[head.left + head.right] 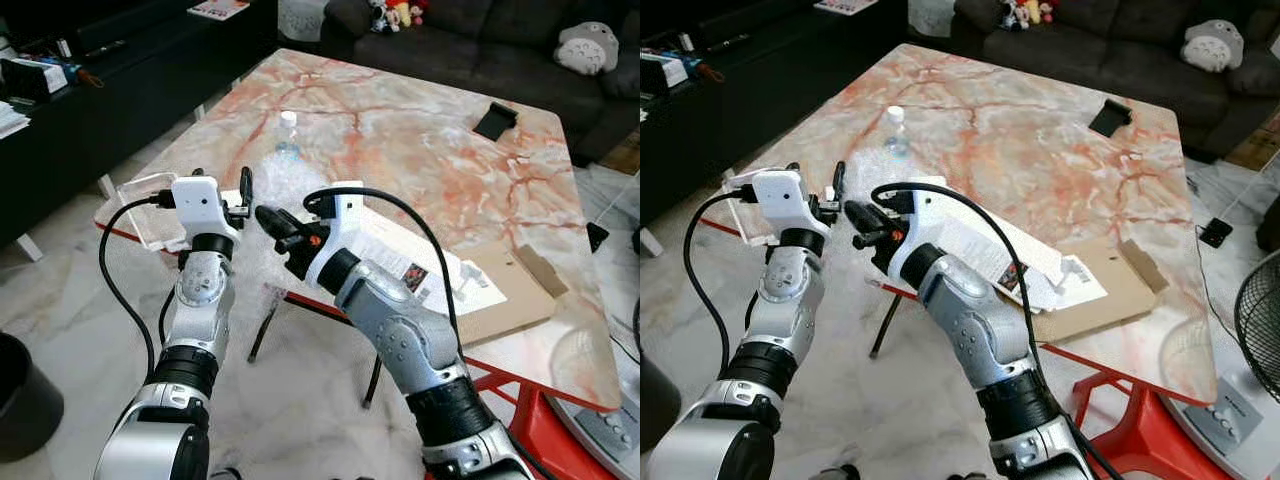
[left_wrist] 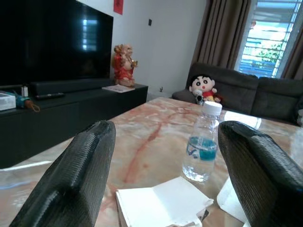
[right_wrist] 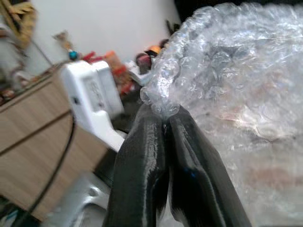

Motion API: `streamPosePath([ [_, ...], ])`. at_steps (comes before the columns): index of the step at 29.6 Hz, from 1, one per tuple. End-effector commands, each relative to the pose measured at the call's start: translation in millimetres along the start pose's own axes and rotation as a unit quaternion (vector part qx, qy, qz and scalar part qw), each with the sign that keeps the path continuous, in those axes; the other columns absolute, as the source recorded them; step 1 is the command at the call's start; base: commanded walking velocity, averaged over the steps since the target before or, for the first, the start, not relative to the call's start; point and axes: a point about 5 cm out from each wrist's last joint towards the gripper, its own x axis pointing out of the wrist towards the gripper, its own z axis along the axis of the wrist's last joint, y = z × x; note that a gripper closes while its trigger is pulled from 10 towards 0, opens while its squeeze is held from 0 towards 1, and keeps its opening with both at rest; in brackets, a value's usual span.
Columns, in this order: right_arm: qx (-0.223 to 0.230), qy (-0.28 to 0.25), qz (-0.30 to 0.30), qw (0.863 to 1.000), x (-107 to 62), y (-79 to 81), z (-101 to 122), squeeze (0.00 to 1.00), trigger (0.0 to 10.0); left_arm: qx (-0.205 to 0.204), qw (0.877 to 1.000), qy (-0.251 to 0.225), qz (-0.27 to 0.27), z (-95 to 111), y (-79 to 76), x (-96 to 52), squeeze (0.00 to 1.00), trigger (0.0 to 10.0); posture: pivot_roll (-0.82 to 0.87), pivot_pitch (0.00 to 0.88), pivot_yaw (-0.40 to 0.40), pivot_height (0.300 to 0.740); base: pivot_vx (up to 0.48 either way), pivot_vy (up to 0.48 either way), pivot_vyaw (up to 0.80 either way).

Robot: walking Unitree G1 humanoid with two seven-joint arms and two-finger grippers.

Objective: Picking trash to rubbish bin

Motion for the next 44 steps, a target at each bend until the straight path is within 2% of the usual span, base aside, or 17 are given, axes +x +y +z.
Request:
streamPosePath([
  [1, -0.009, -0.033, 0.02, 0.999, -5.5, 7.0, 19, 0.0, 10.0, -0.01, 1.0, 0.007, -0.004, -3, -2.4, 1.8, 0.0, 10.0, -0.07, 0.025, -0.094, 0.74, 0.0, 0.0, 0.0],
  [3, -0.009, -0.037, 0.011, 0.999, -6.0, 4.6, 21, 0.0, 10.0, -0.01, 1.0, 0.007, -0.005, -3, -3.0, 2.0, 0.0, 10.0, -0.06, 0.023, -0.093, 0.74, 0.0, 0.0, 0.0],
  [11, -0.018, -0.116, -0.056, 0.991, -11.1, -14.6, 47, 0.0, 10.0, -0.011, 1.0, 0.008, -0.012, -3, -4.6, 2.9, 0.0, 10.0, -0.06, 0.021, -0.08, 0.74, 0.0, 0.0, 0.0],
  [16, -0.024, -0.124, -0.073, 0.989, -12.0, -20.4, 50, 0.0, 10.0, -0.011, 1.0, 0.01, -0.014, -4, -5.1, 2.5, 0.0, 10.0, -0.06, 0.02, -0.078, 0.74, 0.0, 0.0, 0.0],
  [21, -0.029, -0.165, -0.107, 0.98, -14.8, -28.5, 61, 0.0, 10.0, -0.011, 1.0, 0.007, -0.017, -4, -5.7, 1.9, 0.0, 10.0, -0.06, 0.019, -0.074, 0.74, 0.0, 0.0, 0.0],
  [23, -0.057, -0.201, -0.159, 0.965, -21.0, -42.8, 75, 0.0, 10.0, -0.009, 1.0, 0.011, -0.02, -7, -6.2, -0.8, 0.0, 10.0, -0.06, 0.017, -0.067, 0.74, 0.0, 0.0, 0.0],
  [24, -0.057, -0.201, -0.159, 0.965, -21.0, -42.8, 75, 0.0, 10.0, -0.009, 1.0, 0.011, -0.02, -7, -6.2, -0.8, 0.0, 10.0, -0.06, 0.017, -0.067, 0.74, 0.0, 0.0, 0.0],
  [25, -0.09, -0.223, -0.203, 0.949, -29.5, -56.1, 85, 0.0, 10.0, -0.008, 1.0, 0.014, -0.023, -9, -6.8, -3.0, 0.0, 10.0, -0.06, 0.017, -0.065, 0.74, 0.0, 0.0, 0.0],
  [27, -0.126, -0.225, -0.237, 0.937, -38.8, -68.0, 89, 0.0, 10.0, -0.007, 1.0, 0.017, -0.025, -10, -7.0, -4.4, 0.0, 10.0, -0.06, 0.015, -0.063, 0.74, 0.0, 0.0, 0.0],
  [28, -0.141, -0.223, -0.259, 0.929, -47.2, -77.3, 89, 0.0, 10.0, -0.005, 0.999, 0.019, -0.027, -11, -7.1, -5.7, 0.0, 10.0, -0.06, 0.015, -0.063, 0.74, 0.0, 0.0, 0.0],
  [29, -0.141, -0.223, -0.259, 0.929, -47.2, -77.3, 89, 0.0, 10.0, -0.005, 0.999, 0.019, -0.027, -11, -7.1, -5.7, 0.0, 10.0, -0.06, 0.015, -0.063, 0.74, 0.0, 0.0, 0.0],
  [33, -0.169, -0.213, -0.295, 0.916, -67.4, -97.2, 82, 0.0, 10.0, 0.001, 0.999, 0.023, -0.033, -14, -8.2, -8.4, 0.0, 10.0, -0.06, 0.015, -0.06, 0.74, 0.0, 0.0, 0.0],
  [35, -0.177, -0.211, -0.302, 0.913, -71.1, -100.2, 80, 0.0, 10.0, 0.002, 0.999, 0.024, -0.034, -14, -8.6, -8.7, 0.0, 10.0, -0.06, 0.015, -0.06, 0.74, 0.0, 0.0, 0.0],
  [37, -0.21, -0.19, -0.328, 0.901, -85.4, -111.2, 64, 0.0, 10.0, 0.012, 0.999, 0.029, -0.038, -17, -10.0, -10.3, 0.0, 10.0, -0.07, 0.015, -0.053, 0.74, 0.0, 0.0, 0.0],
  [41, -0.233, -0.175, -0.345, 0.892, -94.6, -115.9, 49, 0.0, 10.0, 0.034, 0.998, 0.027, -0.045, -19, -12.0, -12.4, 0.0, 10.0, -0.08, 0.016, -0.042, 0.74, 0.0, 0.0, 0.0],
  [44, -0.248, -0.177, -0.346, 0.887, -94.8, -116.4, 43, 0.0, 10.0, 0.038, 0.998, 0.025, -0.049, -19, -13.5, -12.9, 0.0, 10.0, -0.08, 0.017, -0.034, 0.74, 0.0, 0.0, 0.0],
])
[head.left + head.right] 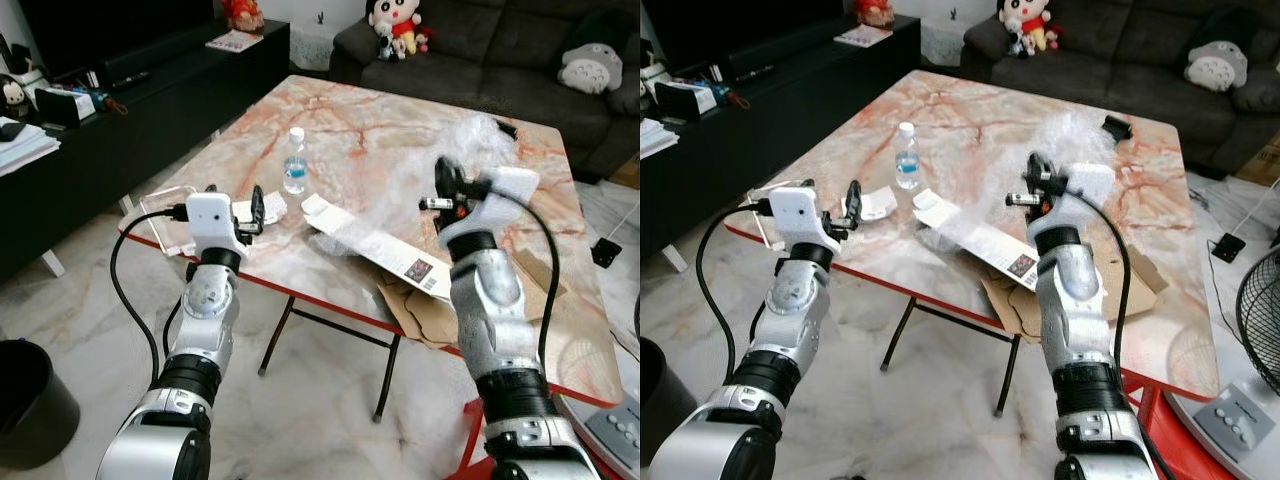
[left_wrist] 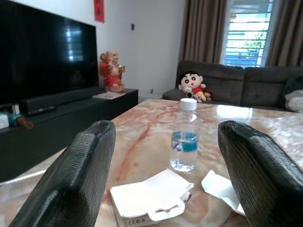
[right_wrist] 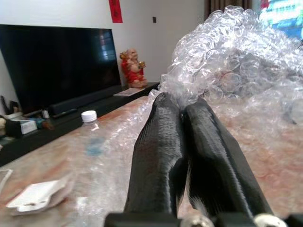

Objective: Picking trash to rubbish bin

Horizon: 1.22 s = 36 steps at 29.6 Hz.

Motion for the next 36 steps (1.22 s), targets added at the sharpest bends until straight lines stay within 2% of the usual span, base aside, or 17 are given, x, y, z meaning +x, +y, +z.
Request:
streamPosePath([
  [1, -0.016, -0.015, 0.0, 1.0, 0.2, 0.8, 1, 0.0, 10.0, 0.011, 1.0, 0.001, -0.008, -1, -2.7, -1.4, 0.0, 10.0, -0.08, 0.017, -0.034, 0.74, 0.0, 0.0, 0.0],
  [16, -0.033, -0.053, -0.003, 0.998, 2.7, -2.2, 5, 0.0, 10.0, 0.017, 0.999, -0.013, -0.03, 3, -14.4, 2.2, 0.0, 10.0, -0.1, 0.0, -0.024, 0.74, 0.0, 0.0, 0.0],
  [36, -0.037, -0.057, -0.014, 0.998, 0.3, -10.3, 3, 0.0, 10.0, 0.014, 0.999, -0.015, -0.033, 2, -18.3, 0.0, 0.0, 10.0, -0.11, 0.0, -0.033, 0.74, -0.258, 0.0, 0.0],
])
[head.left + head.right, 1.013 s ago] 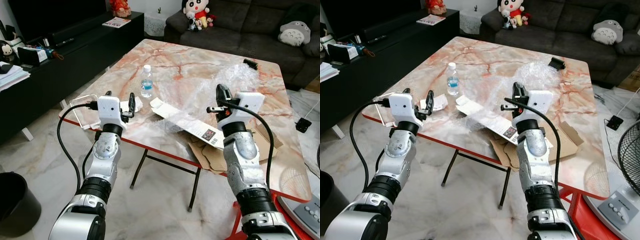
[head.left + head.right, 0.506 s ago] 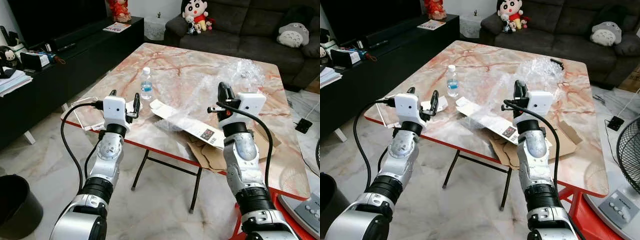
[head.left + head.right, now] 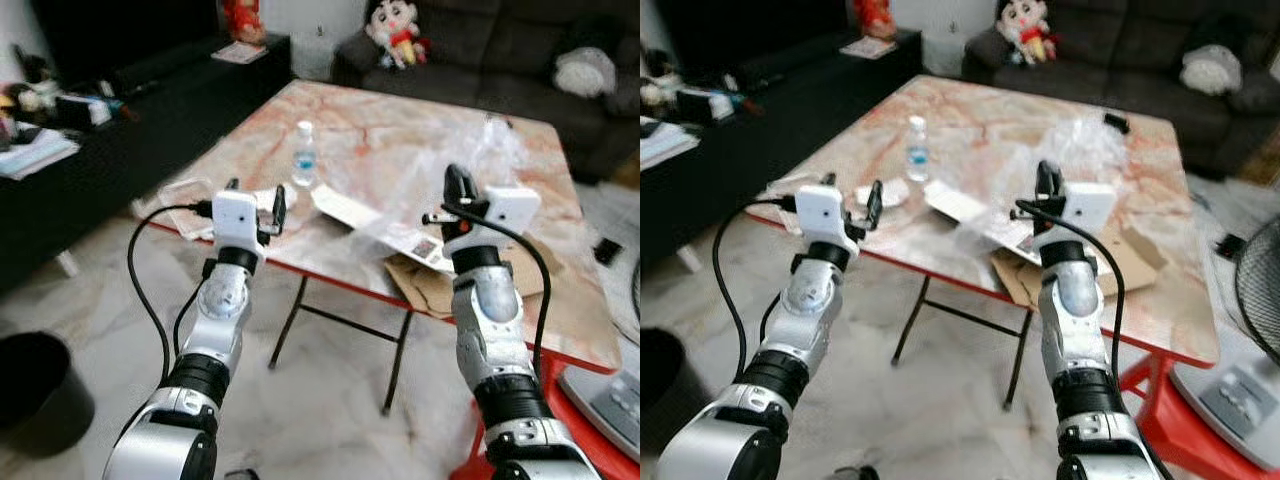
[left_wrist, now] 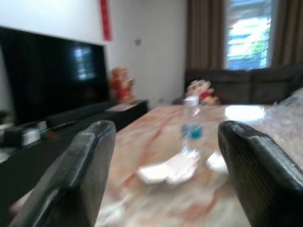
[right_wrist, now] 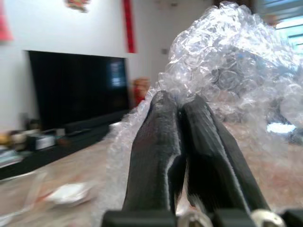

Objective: Picking trash to rubbish bin

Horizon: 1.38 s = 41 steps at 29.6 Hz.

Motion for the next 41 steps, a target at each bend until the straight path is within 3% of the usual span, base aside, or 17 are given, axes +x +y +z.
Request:
streamPosePath([
  [1, -0.007, -0.003, -0.009, 1.0, -0.2, -7.4, 2, 0.0, 10.0, 0.001, 1.0, -0.012, -0.01, 7, -5.7, 6.3, 0.0, 10.0, -0.11, 0.0, -0.033, 0.74, -0.274, 0.0, 0.0],
  [9, -0.012, 0.002, -0.019, 1.0, -3.2, -15.1, 0, 0.0, 10.0, 0.001, 1.0, -0.004, -0.007, 4, -5.3, 5.4, 0.0, 10.0, -0.11, 0.0, -0.036, 0.74, 0.0, 0.0, 0.0],
  [15, -0.032, 0.031, -0.051, 0.998, -16.6, -38.1, -10, 0.0, 10.0, -0.002, 1.0, 0.031, -0.002, -12, -1.8, -3.2, 0.0, 10.0, -0.12, 0.0, -0.043, 0.74, 0.0, 0.0, 0.0],
  [19, -0.055, 0.098, -0.08, 0.99, -40.8, -66.0, -32, 0.0, 10.0, 0.002, 0.996, 0.09, 0.0, -35, 2.2, -18.7, 0.0, 10.0, -0.13, 0.01, -0.046, 0.74, 0.0, 0.0, 0.0],
  [22, -0.06, 0.12, -0.085, 0.987, -47.1, -72.2, -39, 0.0, 10.0, 0.005, 0.994, 0.105, -0.002, -40, 2.6, -22.8, 0.0, 10.0, -0.13, 0.014, -0.044, 0.74, 0.0, 0.0, 0.0],
  [24, -0.076, 0.22, -0.116, 0.966, -86.4, -95.3, -69, 0.0, 10.0, 0.008, 0.986, 0.168, -0.009, -63, 1.3, -43.0, 0.0, 10.0, -0.14, 0.016, -0.041, 0.74, 0.0, 0.0, 0.0],
  [27, -0.083, 0.299, -0.135, 0.941, -120.0, -106.0, -90, 0.0, 10.0, 0.009, 0.977, 0.211, -0.009, -78, 1.5, -58.2, 0.0, 10.0, -0.13, 0.015, -0.041, 0.74, 0.0, 0.0, 0.0],
  [31, -0.094, 0.419, -0.177, 0.886, -180.3, -117.2, -115, 0.0, 10.0, 0.005, 0.953, 0.301, -0.016, -104, 1.4, -90.7, 0.0, 10.0, -0.13, 0.016, -0.041, 0.74, 0.0, 0.0, 0.0],
  [33, -0.086, 0.453, -0.195, 0.866, -201.7, -119.0, -121, 0.0, 10.0, 0.002, 0.941, 0.339, -0.019, -114, 1.2, -105.8, 0.0, 10.0, -0.13, 0.016, -0.041, 0.74, 0.0, 0.0, 0.0],
  [34, -0.077, 0.484, -0.212, 0.846, -220.6, -118.5, -126, 0.0, 10.0, 0.007, 0.923, 0.383, -0.026, -124, 0.1, -123.1, 0.0, 10.0, -0.13, 0.016, -0.04, 0.74, 0.0, 0.0, 0.0],
  [37, -0.04, 0.536, -0.225, 0.813, -254.7, -106.9, -137, 0.0, 10.0, 0.006, 0.886, 0.463, -0.034, -142, -2.9, -164.6, 0.0, 10.0, -0.13, 0.013, -0.036, 0.74, 0.0, 0.0, 0.0],
  [41, -0.035, 0.565, -0.22, 0.795, -268.6, -98.6, -142, 0.0, 10.0, 0.0, 0.862, 0.507, -0.023, -149, -3.0, -188.8, 0.0, 10.0, -0.13, 0.013, -0.037, 0.74, 0.0, 0.0, 0.0],
])
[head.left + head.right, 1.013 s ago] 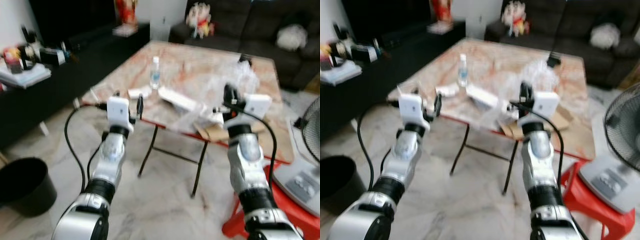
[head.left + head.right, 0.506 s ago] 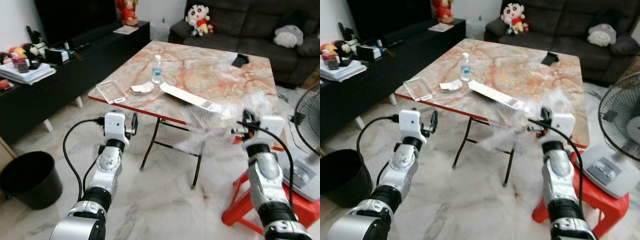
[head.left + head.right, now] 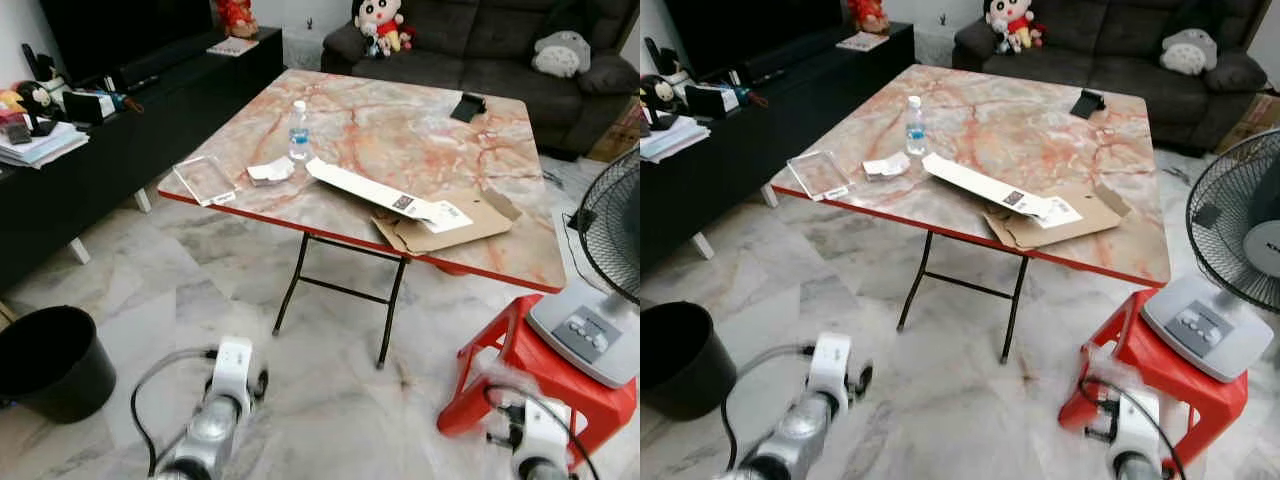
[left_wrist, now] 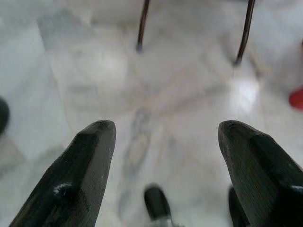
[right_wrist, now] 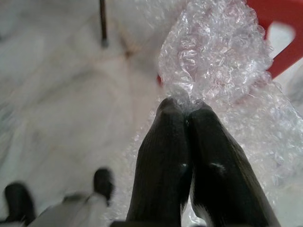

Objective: Picking trash to rubbish bin

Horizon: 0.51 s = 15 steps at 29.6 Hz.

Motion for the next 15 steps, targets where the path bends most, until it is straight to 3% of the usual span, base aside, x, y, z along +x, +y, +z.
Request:
streamPosePath([
  [1, -0.001, 0.015, -0.001, 1.0, 0.1, 2.7, -3, 0.0, 10.0, 0.0, 0.999, 0.037, 0.001, -15, -0.5, -3.6, 0.0, 10.0, -0.13, 0.013, -0.037, 0.74, 0.0, 0.0, 0.0],
  [8, 0.007, 0.021, 0.0, 1.0, 0.6, 6.4, -4, 0.0, 10.0, -0.02, 0.995, 0.1, 0.019, -42, 2.5, -12.8, 0.0, 10.0, -0.14, 0.014, -0.035, 0.74, 0.0, 0.0, 0.0],
  [15, 0.005, 0.019, 0.007, 1.0, 2.8, 10.8, 2, 0.0, 10.0, -0.01, 0.995, 0.099, 0.013, -40, 1.2, -11.8, 0.0, 10.0, -0.12, 0.025, -0.041, 0.74, 0.0, 0.0, 0.0],
])
